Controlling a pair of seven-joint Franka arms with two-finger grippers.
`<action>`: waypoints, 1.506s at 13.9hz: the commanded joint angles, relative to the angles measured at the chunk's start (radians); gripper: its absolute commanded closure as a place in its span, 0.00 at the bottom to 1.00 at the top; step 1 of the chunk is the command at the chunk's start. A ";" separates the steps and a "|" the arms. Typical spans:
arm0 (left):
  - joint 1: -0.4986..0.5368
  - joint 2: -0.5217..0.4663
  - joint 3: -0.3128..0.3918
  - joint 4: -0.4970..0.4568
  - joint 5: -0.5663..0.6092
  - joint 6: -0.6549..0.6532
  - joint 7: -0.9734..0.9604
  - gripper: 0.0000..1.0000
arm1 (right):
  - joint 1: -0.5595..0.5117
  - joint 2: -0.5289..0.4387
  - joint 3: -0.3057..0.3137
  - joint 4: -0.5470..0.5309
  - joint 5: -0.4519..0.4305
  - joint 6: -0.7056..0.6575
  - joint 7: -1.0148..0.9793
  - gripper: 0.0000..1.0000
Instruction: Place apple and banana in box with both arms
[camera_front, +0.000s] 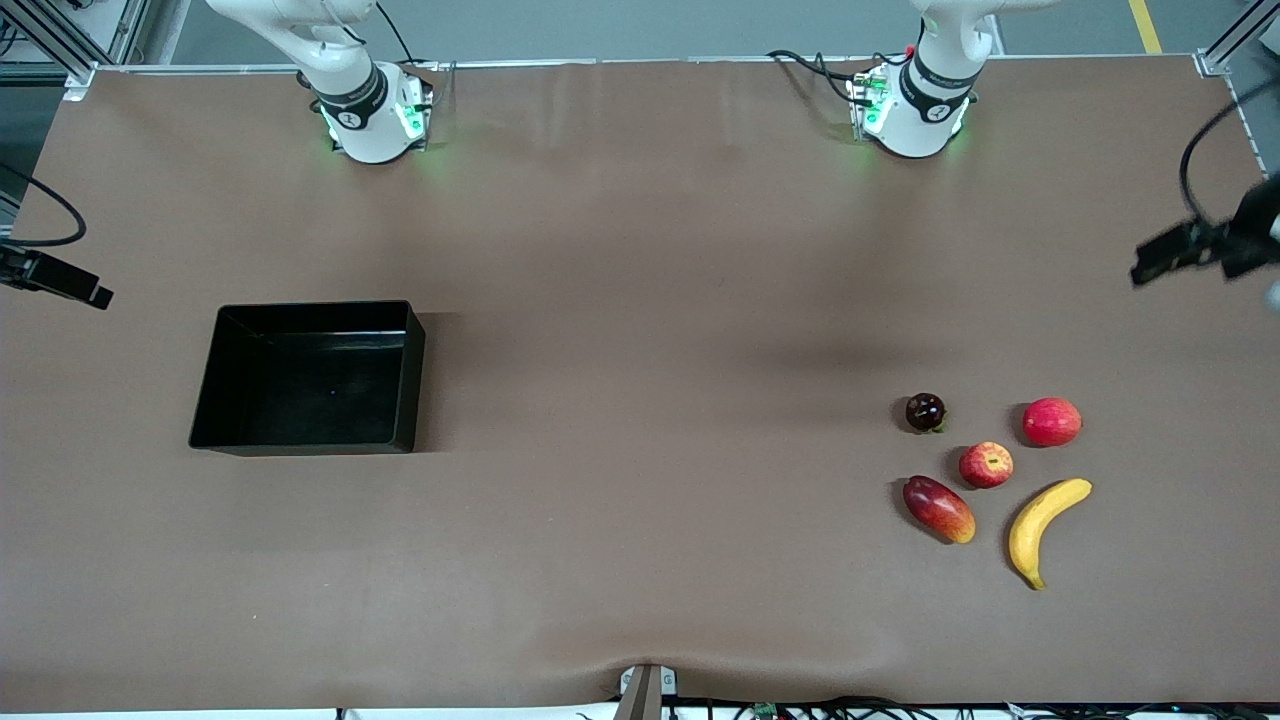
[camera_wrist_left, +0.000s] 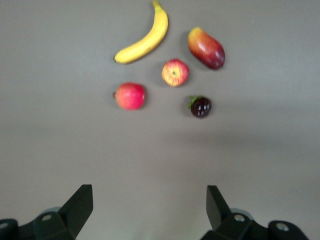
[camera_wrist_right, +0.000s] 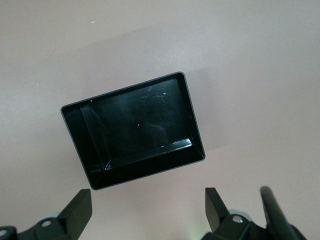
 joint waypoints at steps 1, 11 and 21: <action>-0.004 0.116 -0.004 0.045 -0.008 0.056 -0.006 0.00 | -0.005 0.015 0.010 0.024 -0.011 -0.012 0.011 0.00; -0.016 0.472 -0.035 0.042 -0.018 0.430 0.003 0.00 | 0.062 0.225 0.013 0.021 -0.103 0.022 0.003 0.00; -0.015 0.647 -0.029 0.038 0.067 0.535 -0.003 0.00 | -0.101 0.357 0.010 -0.075 -0.120 0.258 -0.277 0.00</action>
